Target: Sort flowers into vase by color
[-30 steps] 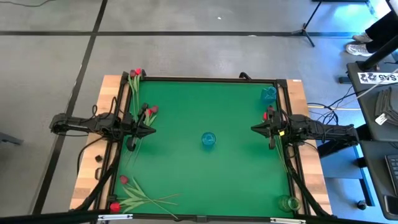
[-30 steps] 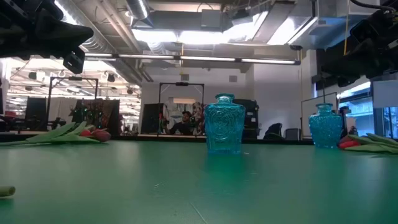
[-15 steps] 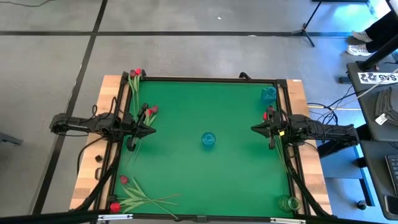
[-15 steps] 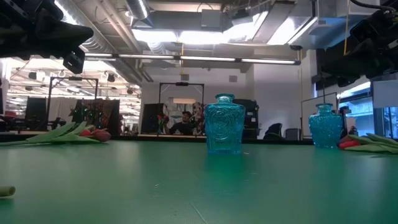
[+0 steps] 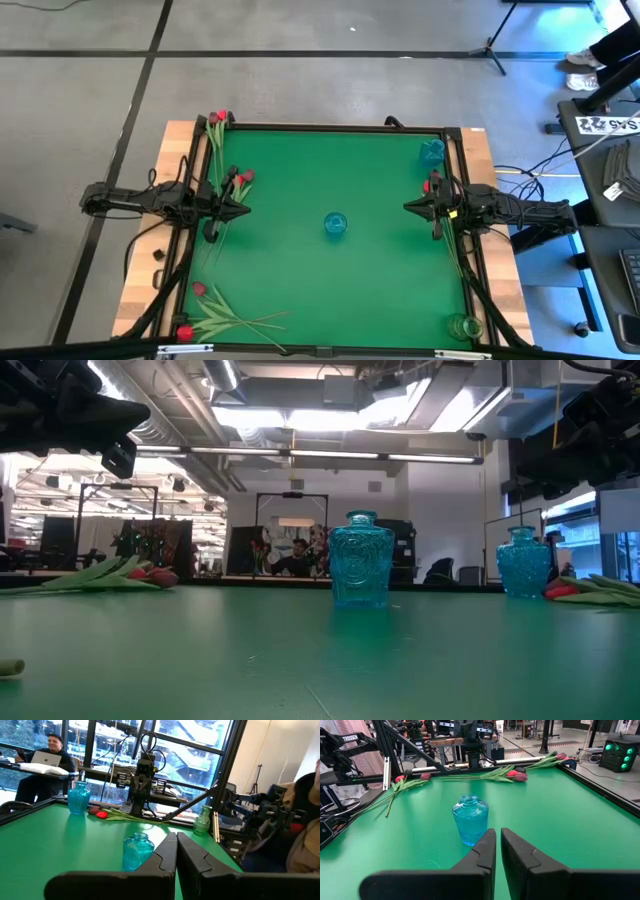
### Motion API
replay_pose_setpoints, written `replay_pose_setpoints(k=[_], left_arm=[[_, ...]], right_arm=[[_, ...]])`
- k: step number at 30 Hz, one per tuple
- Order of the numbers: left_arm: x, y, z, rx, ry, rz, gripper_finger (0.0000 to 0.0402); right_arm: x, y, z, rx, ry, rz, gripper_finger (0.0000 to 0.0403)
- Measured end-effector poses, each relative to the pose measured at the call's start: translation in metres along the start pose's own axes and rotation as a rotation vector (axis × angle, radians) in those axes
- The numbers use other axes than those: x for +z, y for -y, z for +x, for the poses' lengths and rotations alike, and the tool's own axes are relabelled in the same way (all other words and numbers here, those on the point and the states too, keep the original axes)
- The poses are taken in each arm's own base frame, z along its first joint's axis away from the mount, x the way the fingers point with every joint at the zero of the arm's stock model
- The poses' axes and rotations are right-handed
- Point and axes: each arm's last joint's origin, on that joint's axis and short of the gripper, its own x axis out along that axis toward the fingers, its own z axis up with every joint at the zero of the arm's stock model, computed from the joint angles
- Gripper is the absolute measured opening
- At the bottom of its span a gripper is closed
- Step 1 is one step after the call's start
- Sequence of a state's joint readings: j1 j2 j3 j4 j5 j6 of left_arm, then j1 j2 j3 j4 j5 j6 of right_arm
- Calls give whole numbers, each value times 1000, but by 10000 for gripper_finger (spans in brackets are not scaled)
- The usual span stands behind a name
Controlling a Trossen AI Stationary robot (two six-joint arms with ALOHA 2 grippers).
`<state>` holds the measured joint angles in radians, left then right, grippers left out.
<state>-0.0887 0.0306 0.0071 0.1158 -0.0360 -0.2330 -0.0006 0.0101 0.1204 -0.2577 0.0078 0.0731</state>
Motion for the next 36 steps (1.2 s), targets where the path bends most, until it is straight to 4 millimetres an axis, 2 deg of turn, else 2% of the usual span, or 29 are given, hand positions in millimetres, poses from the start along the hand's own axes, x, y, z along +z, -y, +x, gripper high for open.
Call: replay_pose_setpoints(k=[22,28,36], left_arm=[[1,0,0,-1,6,2,0],[17,4,-2,-53,179,-14,0],[40,9,-9,-65,439,198,0]], right_arm=[[0,0,0,0,0,0,30],[0,0,0,0,1,0,30],[0,0,0,0,0,0,30]])
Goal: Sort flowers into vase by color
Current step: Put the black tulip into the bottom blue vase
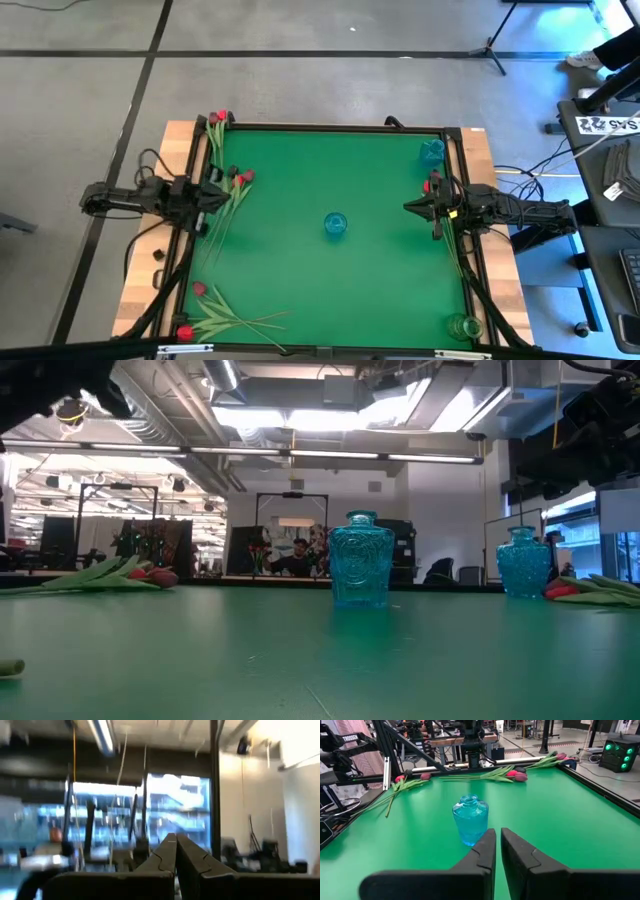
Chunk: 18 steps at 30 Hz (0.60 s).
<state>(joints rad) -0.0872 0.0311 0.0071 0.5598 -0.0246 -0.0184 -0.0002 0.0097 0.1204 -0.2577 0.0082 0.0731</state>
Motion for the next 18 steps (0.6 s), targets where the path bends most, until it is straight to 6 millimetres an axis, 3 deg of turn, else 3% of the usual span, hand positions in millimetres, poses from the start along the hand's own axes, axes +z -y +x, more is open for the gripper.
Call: replay_pose_setpoints(k=[5,11,18], left_arm=[[6,0,0,21,58,91,0],[-3,-4,0,150,-40,98,0],[-17,-17,-6,598,-161,40,0]], right_arm=[[0,0,0,0,-2,0,30],[-1,0,0,0,-8,0,30],[-1,0,0,-1,-8,0,30]])
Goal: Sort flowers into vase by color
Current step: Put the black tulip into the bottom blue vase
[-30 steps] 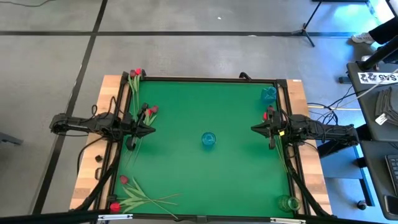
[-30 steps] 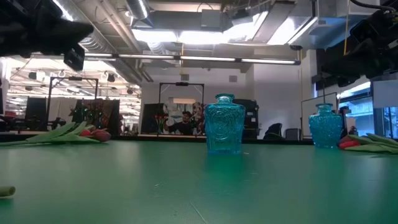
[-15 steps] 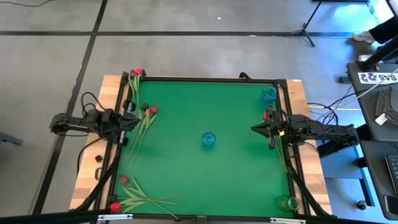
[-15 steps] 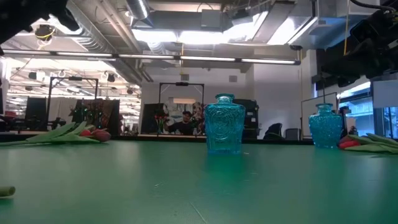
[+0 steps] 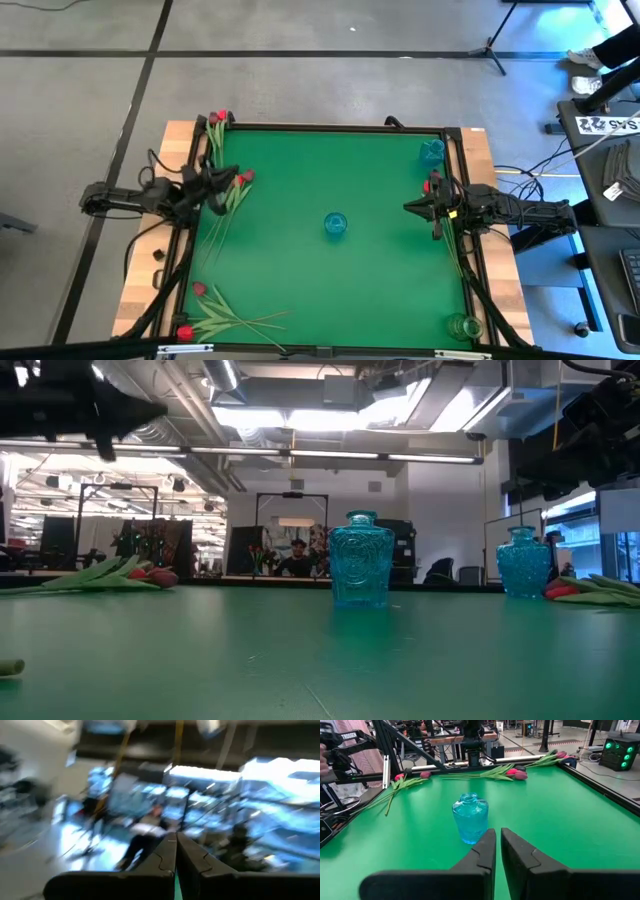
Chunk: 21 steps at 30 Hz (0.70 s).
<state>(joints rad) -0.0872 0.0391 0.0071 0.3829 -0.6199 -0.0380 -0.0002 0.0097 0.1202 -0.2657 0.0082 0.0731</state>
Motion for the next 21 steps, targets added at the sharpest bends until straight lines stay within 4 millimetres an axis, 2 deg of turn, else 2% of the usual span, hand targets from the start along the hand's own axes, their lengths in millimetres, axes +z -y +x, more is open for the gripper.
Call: replay_pose_setpoints(k=[2,6,10,16,19,21], left_arm=[[-4,-2,1,86,-27,-39,0],[-7,-2,3,140,-53,-85,0],[4,-1,7,265,-66,-42,0],[21,-4,13,530,-194,121,0],[21,-7,14,649,-188,82,0],[19,-7,17,654,-188,41,0]], right_arm=[[0,0,0,0,0,0,30],[0,0,0,0,0,0,30],[0,0,0,0,0,0,30],[0,0,0,0,0,0,30],[0,0,0,0,0,0,30],[0,0,0,0,0,0,30]])
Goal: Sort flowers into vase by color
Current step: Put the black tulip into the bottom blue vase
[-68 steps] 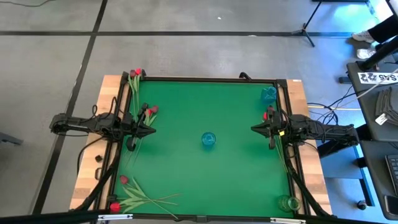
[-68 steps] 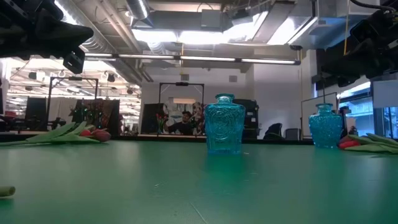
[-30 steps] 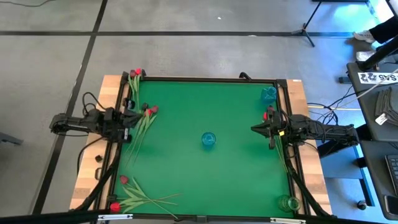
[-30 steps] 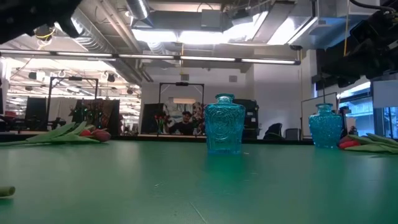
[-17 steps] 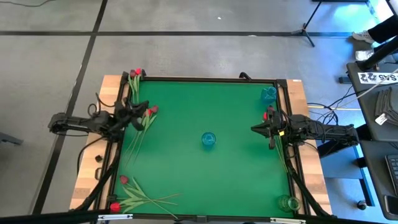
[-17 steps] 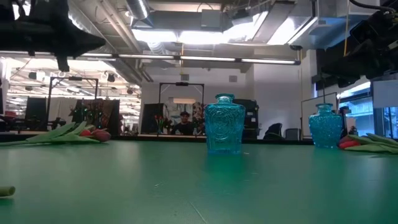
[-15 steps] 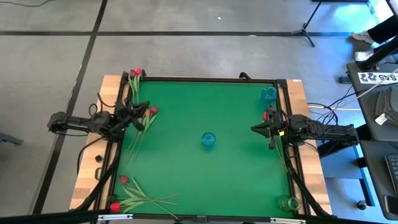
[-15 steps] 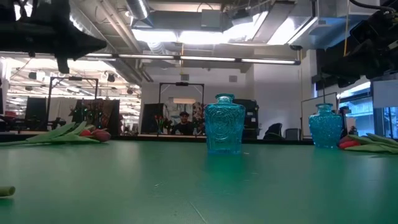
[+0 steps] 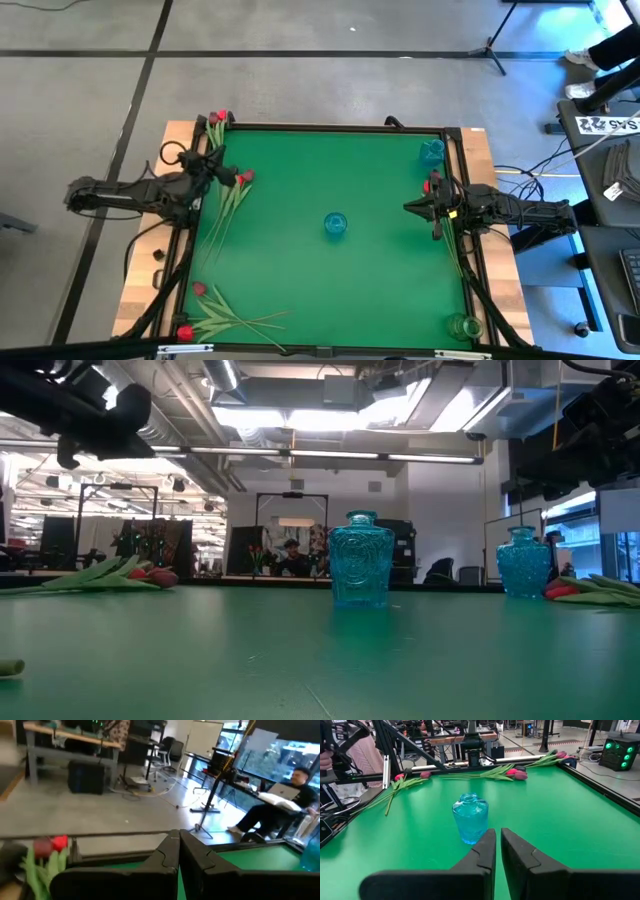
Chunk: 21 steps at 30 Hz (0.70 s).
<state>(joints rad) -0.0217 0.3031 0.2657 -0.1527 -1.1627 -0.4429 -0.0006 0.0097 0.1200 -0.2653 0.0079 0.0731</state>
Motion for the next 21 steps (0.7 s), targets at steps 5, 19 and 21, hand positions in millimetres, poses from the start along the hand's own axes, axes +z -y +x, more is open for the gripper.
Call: replay_pose_setpoints(k=[5,19,21], left_arm=[[-5,4,6,8,-33,33,0],[2,6,12,9,-43,64,0],[2,6,12,9,-44,62,0]], right_arm=[[0,0,0,0,0,0,30],[0,0,0,0,0,0,30],[0,0,0,0,0,0,30]])
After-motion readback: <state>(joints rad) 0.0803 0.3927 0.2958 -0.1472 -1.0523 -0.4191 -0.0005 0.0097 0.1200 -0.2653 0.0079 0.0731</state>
